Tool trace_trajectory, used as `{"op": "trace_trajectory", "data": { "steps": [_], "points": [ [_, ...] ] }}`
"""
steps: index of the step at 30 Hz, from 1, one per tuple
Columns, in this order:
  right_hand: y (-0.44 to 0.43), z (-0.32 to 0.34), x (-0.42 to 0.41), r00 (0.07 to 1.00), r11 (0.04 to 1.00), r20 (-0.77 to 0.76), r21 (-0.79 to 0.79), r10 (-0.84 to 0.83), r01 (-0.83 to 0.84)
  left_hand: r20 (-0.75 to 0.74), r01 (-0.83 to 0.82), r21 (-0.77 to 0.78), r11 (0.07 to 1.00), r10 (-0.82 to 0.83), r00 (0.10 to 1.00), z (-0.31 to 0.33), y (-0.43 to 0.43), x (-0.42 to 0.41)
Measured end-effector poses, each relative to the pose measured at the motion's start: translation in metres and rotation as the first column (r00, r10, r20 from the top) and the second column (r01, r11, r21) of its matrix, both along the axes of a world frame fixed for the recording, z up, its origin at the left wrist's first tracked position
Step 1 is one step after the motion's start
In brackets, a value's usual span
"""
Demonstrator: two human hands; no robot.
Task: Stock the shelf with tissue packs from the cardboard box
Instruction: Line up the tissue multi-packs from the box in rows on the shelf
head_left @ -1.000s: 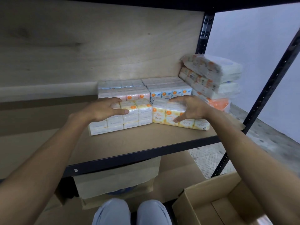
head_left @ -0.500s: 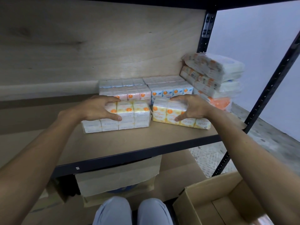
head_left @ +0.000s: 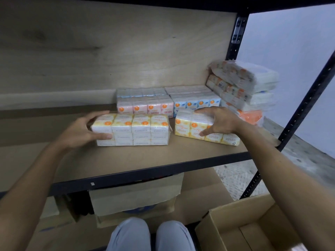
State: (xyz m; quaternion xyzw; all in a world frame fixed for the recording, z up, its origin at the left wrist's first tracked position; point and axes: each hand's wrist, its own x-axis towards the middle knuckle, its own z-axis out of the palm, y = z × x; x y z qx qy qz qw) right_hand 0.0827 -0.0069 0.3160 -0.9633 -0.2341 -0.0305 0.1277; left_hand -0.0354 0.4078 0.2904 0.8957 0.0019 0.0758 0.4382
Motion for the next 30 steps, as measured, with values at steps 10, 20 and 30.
{"op": "trace_trajectory", "data": {
  "steps": [10,20,30],
  "points": [
    [0.0,-0.001,0.001,1.0,1.0,-0.006,-0.004,0.003,-0.003,0.299,-0.024,-0.34,0.94,0.132,0.945,0.007,-0.016,-0.001],
    [0.001,0.0,0.0,1.0,1.0,-0.011,-0.003,-0.016,0.016,0.286,0.129,0.086,0.988,-0.148,0.947,0.126,0.014,0.012],
    [0.0,0.001,-0.001,1.0,1.0,-0.016,-0.003,-0.021,0.021,-0.055,0.381,0.322,0.867,-0.385,0.921,0.156,-0.056,0.05]
  ]
}}
